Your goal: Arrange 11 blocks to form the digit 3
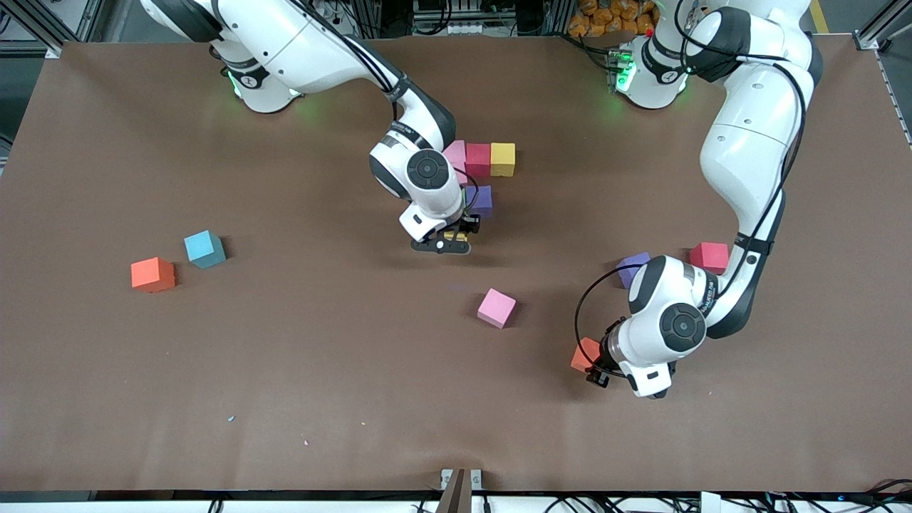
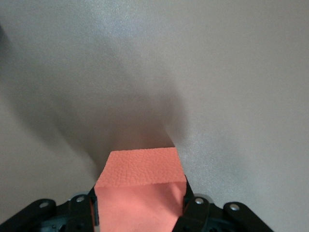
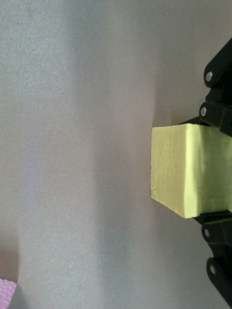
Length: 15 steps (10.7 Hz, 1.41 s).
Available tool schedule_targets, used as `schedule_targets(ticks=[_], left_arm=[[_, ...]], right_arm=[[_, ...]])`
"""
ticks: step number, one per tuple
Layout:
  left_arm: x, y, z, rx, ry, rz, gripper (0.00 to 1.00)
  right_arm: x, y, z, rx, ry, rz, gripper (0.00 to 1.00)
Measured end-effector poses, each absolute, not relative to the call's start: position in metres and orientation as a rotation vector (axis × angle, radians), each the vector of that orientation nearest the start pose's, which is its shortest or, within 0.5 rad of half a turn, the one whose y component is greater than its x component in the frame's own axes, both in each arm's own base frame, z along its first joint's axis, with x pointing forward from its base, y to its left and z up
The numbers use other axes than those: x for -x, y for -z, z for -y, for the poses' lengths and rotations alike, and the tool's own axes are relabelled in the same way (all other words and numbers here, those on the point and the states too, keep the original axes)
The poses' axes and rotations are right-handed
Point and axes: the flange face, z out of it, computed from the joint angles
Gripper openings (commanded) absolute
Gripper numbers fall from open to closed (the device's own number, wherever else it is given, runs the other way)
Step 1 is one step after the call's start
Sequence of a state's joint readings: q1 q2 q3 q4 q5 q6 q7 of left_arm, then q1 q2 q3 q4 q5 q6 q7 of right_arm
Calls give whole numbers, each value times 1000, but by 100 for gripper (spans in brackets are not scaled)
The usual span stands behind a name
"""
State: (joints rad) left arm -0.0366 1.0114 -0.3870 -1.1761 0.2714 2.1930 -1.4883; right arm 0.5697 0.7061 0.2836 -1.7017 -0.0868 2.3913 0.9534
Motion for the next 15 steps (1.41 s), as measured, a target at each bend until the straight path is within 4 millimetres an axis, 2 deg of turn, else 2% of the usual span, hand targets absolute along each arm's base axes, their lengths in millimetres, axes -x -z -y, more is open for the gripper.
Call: schedule_targets(ticks=[1, 3, 5, 7, 11, 13, 15], left_arm=[[-735, -202, 223, 2780, -59, 1692, 0], [-732, -206, 222, 2743, -93, 1690, 0], [-725, -222, 222, 2658, -137, 1718, 0], [-712, -246, 231, 2615, -158, 1714, 0], [-671, -273, 260, 2528, -166, 1774, 0], [-642, -273, 283, 2491, -164, 1820, 0], [-607, -263, 292, 2476, -141, 1831, 0]], right_arm=[[-458, -194, -495, 3049, -136, -157, 100], [-455, -188, -493, 3048, -138, -158, 100], [-456, -189, -493, 3045, -133, -159, 100], [-458, -191, -493, 3042, -125, -161, 100], [-463, -197, -493, 3034, -111, -166, 100], [-466, -208, -492, 3037, -102, -168, 100], [-471, -223, -489, 3043, -95, -169, 100]])
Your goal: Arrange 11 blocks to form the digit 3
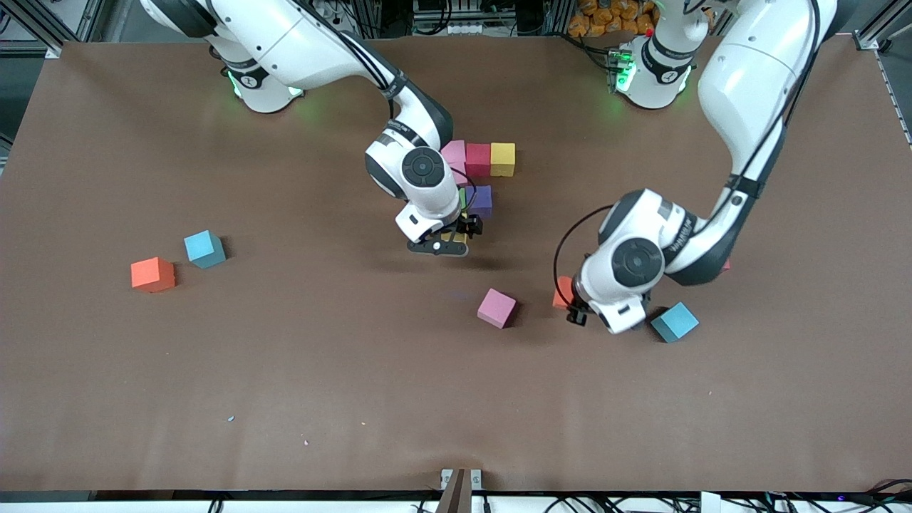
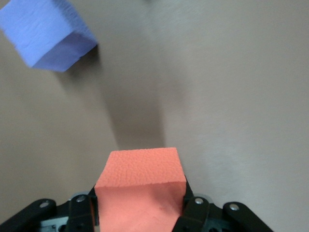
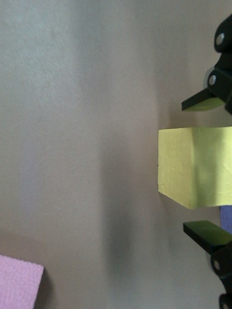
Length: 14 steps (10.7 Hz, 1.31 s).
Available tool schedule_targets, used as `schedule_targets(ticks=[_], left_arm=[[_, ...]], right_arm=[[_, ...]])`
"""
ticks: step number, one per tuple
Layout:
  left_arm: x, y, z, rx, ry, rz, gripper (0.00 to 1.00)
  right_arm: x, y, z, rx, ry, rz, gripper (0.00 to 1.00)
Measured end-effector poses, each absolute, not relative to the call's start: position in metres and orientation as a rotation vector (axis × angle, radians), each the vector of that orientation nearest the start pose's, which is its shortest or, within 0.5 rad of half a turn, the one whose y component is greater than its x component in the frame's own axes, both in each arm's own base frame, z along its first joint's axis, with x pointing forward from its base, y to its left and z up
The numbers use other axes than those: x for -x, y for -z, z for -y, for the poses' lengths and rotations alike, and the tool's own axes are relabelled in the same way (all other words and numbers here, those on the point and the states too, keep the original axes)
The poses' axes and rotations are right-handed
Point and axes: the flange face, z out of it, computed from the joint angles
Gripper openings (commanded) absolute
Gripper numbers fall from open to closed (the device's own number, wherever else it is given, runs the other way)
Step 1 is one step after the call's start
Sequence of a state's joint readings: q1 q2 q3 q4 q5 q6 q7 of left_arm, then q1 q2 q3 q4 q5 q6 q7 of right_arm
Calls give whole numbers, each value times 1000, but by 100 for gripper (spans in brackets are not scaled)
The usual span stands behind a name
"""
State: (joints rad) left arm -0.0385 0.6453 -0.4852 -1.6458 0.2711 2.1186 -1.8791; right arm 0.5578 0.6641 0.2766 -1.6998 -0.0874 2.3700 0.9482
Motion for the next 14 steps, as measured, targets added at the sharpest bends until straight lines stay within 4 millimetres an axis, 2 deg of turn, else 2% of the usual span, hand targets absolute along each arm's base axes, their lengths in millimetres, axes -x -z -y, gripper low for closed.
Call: schedule_targets(ticks=[3, 6, 8, 10, 11, 12, 14], left_arm=[[-556, -258, 311, 2417, -136, 1877, 0], [-514, -244, 337, 2352, -155, 2002, 0], [-487, -232, 344, 2319, -167, 2033, 0], [-464, -232, 352, 2294, -157, 2109, 0], [-452, -233, 353, 2291, -147, 2119, 0], [-440, -232, 354, 2290, -140, 2123, 0], [-419, -224, 357, 2275, -156, 2180, 0]], right_arm=[[-481, -249, -478, 3063, -91, -150, 100], [-501, -278, -452, 3081, -83, -149, 100], [-514, -294, -435, 3083, -68, -165, 100], [-519, -304, -421, 3112, -83, -104, 100], [-526, -305, -408, 3131, -95, -19, 100], [-537, -305, -387, 3151, -121, 83, 100], [-562, -309, -335, 3192, -155, 180, 100]])
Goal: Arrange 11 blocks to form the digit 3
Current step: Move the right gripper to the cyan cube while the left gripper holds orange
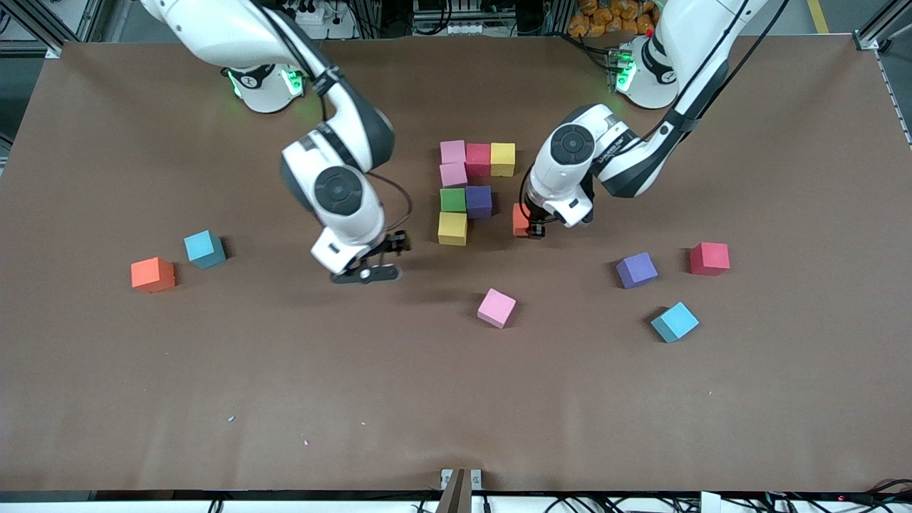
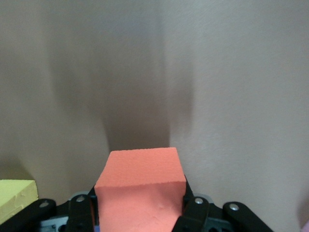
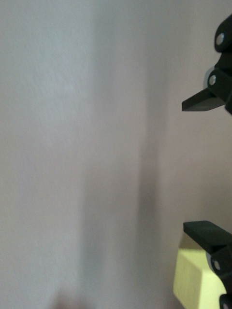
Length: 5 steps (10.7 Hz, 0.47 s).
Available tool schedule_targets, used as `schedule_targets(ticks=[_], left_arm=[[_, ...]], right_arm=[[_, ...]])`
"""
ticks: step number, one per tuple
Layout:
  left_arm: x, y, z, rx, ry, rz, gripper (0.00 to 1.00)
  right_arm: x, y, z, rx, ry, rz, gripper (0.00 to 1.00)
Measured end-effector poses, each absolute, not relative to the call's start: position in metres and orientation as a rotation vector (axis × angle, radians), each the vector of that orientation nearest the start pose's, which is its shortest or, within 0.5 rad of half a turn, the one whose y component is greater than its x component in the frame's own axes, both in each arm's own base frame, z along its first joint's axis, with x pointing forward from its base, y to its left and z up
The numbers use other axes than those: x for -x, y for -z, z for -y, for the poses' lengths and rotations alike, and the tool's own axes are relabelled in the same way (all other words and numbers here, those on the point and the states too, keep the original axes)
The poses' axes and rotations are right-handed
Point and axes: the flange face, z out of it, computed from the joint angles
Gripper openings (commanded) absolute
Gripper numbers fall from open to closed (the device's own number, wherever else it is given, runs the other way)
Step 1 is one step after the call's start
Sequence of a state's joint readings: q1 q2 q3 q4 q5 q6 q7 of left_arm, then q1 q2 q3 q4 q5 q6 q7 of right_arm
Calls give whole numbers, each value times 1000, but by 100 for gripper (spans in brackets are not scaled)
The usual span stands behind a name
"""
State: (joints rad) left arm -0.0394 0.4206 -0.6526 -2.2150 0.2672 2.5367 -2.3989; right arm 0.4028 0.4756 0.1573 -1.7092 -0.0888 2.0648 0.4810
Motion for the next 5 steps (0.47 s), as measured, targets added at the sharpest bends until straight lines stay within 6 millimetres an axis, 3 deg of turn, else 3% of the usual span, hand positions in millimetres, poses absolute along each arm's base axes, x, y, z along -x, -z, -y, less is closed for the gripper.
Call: schedule_targets(ticks=[2, 5], left_arm=[[-403, -219, 367, 2262, -165, 2186, 0], [-389, -218, 381, 2259, -168, 2185, 0]], right_arm=[[-573, -314, -291, 3209, -165, 324, 100], [-577, -315, -207, 3226, -231, 476, 100]])
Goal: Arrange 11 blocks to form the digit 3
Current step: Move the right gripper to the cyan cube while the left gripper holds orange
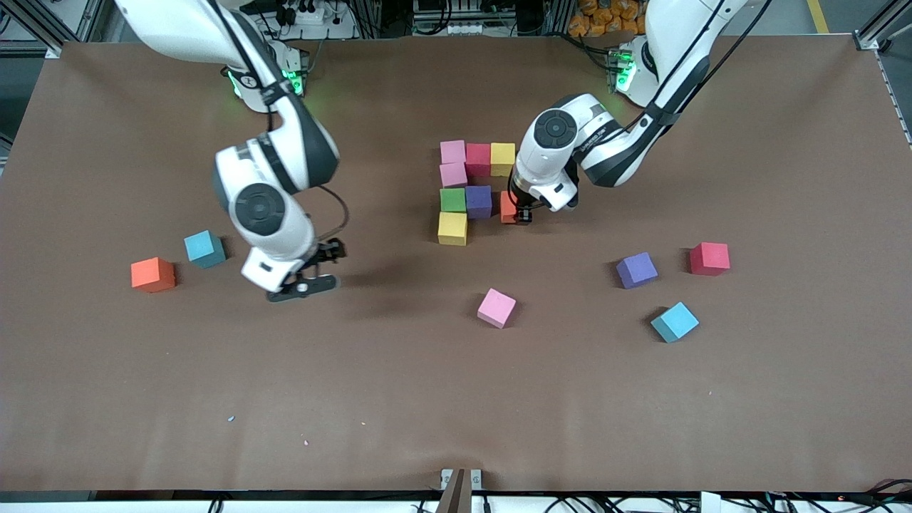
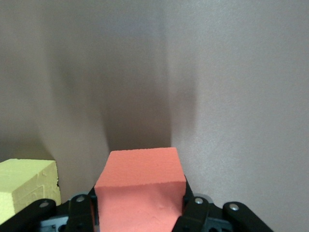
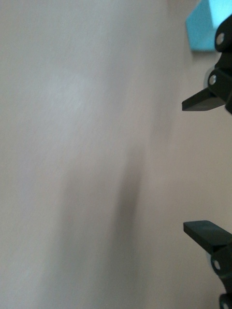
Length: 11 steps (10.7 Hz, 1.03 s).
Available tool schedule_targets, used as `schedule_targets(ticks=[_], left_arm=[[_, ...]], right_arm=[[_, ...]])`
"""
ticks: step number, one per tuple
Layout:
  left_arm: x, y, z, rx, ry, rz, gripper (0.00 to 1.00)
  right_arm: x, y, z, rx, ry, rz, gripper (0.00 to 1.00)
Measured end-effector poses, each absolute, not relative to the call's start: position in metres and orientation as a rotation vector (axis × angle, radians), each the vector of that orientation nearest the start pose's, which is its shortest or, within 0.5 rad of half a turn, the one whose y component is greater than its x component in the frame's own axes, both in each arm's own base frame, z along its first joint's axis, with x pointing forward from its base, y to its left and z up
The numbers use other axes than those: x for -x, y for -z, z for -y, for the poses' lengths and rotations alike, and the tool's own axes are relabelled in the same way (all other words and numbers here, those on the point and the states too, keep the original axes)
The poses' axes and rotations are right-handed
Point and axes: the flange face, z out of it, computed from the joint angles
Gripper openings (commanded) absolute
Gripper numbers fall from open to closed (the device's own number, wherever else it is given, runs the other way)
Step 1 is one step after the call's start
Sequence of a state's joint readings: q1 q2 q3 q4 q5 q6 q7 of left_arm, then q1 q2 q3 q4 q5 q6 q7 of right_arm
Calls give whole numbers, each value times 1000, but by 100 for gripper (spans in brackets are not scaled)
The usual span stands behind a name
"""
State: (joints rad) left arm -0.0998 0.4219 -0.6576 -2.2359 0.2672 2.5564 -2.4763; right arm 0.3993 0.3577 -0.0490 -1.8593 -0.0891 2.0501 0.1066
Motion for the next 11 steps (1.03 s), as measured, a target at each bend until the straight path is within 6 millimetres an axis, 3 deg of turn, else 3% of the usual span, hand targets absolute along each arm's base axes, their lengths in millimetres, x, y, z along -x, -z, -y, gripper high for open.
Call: schedule_targets(ticks=[3, 6, 9, 10, 11], left_arm=[[-388, -216, 382, 2265, -177, 2190, 0], [-386, -213, 383, 2271, -191, 2192, 0], [-383, -207, 386, 2273, -211, 2188, 0], [-381, -205, 387, 2276, -216, 2184, 0], [-380, -204, 388, 2279, -220, 2181, 0]], right_arm=[[-563, -288, -120, 3214, -379, 572, 100], [-546, -272, -38, 3203, -476, 544, 100], [-535, -270, 70, 3196, -458, 573, 100], [-526, -262, 83, 3196, -459, 564, 100], [-518, -252, 83, 3196, -448, 569, 100]])
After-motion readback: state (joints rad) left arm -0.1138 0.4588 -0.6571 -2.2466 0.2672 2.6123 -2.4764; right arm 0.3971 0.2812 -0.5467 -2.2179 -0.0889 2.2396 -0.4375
